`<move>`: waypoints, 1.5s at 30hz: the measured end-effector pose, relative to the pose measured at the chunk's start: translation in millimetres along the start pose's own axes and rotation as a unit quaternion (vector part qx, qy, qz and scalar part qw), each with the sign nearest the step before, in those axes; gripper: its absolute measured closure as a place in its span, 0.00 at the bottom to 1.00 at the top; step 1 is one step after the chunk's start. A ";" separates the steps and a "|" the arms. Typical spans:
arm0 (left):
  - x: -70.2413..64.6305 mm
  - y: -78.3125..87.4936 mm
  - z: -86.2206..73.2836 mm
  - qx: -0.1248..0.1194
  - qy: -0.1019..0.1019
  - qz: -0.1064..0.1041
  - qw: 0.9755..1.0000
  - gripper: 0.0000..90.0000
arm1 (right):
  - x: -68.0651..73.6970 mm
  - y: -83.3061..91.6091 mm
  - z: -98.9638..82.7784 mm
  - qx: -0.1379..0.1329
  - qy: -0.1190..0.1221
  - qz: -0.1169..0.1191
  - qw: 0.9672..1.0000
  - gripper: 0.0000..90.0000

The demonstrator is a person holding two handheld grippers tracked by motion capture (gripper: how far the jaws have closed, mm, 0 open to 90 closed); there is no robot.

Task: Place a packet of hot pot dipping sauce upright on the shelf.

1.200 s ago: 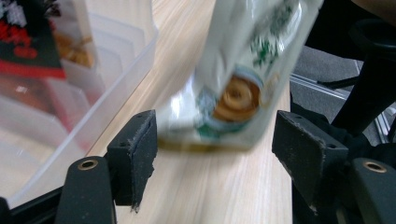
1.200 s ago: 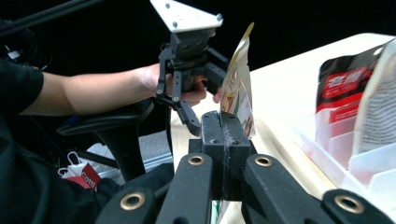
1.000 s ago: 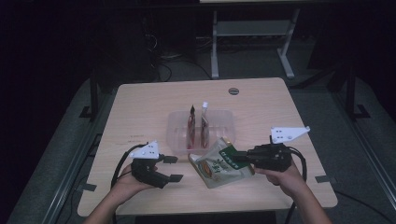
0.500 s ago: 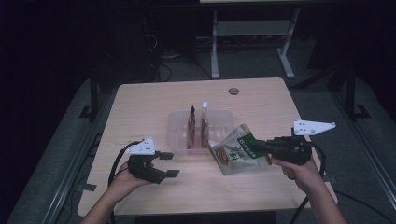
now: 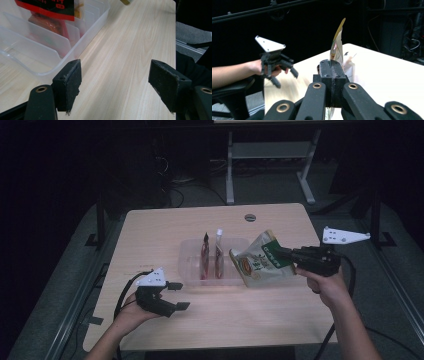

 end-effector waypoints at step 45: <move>1.2 -10.1 -4.3 0.039 -0.006 -0.003 0.999 0.27 | -20.0 -56.5 -3.4 0.081 -0.016 -0.089 0.993 0.96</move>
Point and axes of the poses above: each handheld gripper's, and its own axes: y roughly backward along the jaws, z roughly out of its top, x roughly to its left, the point moved 1 cm from there along -y, roughly forward along the jaws, and after that the axes turned 3 degrees about x, right-handed, at the moved point
